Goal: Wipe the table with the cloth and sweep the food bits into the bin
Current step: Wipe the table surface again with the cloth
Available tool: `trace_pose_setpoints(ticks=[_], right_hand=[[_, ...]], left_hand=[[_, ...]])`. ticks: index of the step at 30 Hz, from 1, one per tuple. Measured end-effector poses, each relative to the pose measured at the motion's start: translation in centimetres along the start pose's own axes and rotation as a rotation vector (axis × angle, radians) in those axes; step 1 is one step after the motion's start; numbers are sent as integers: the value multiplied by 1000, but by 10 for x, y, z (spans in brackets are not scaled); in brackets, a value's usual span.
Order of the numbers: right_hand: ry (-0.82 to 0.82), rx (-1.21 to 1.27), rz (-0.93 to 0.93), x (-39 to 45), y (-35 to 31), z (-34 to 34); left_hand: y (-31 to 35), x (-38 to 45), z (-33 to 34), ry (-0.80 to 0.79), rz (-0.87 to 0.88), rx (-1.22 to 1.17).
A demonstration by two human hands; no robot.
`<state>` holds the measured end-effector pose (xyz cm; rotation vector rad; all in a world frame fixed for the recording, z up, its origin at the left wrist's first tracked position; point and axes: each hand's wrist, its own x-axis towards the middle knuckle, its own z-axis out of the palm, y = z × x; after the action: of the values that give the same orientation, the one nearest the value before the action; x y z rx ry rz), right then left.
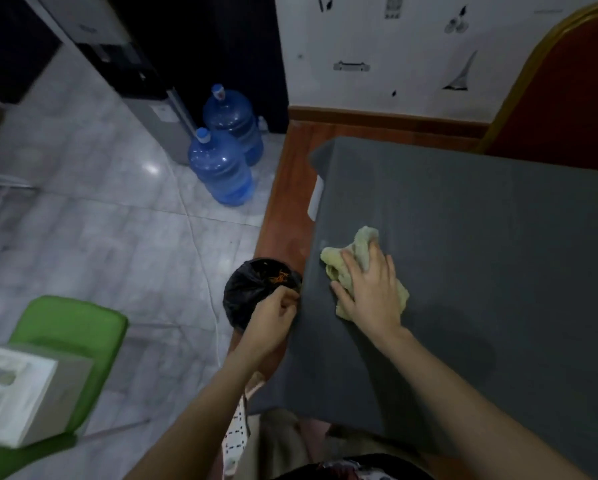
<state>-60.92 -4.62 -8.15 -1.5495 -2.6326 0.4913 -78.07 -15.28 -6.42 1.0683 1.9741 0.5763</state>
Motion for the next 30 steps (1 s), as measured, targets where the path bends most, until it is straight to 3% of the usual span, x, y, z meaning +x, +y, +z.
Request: trace_pose_setpoints(ticks=[5,10,14,19,22,26,30], right_hand=[[42,81,-290,1,26,1],[42,90,-515,-41,72,-6],[142,62,-382,-88,145,-19],[309,21,222,-98,230,-60],[397,149,391,-77,238,-59],[392,116,381,-31,188,-41],[279,83,102,-23,108,-21]], left_hand=[[9,2,10,187,-32,51],[24,7,40,169,314,386],[15,13,60,182,424,520],[10,6,76,208,404,613],[11,5,80,187,384,669],[7,1,78,128,449,689],[1,-6,71,43,564,688]])
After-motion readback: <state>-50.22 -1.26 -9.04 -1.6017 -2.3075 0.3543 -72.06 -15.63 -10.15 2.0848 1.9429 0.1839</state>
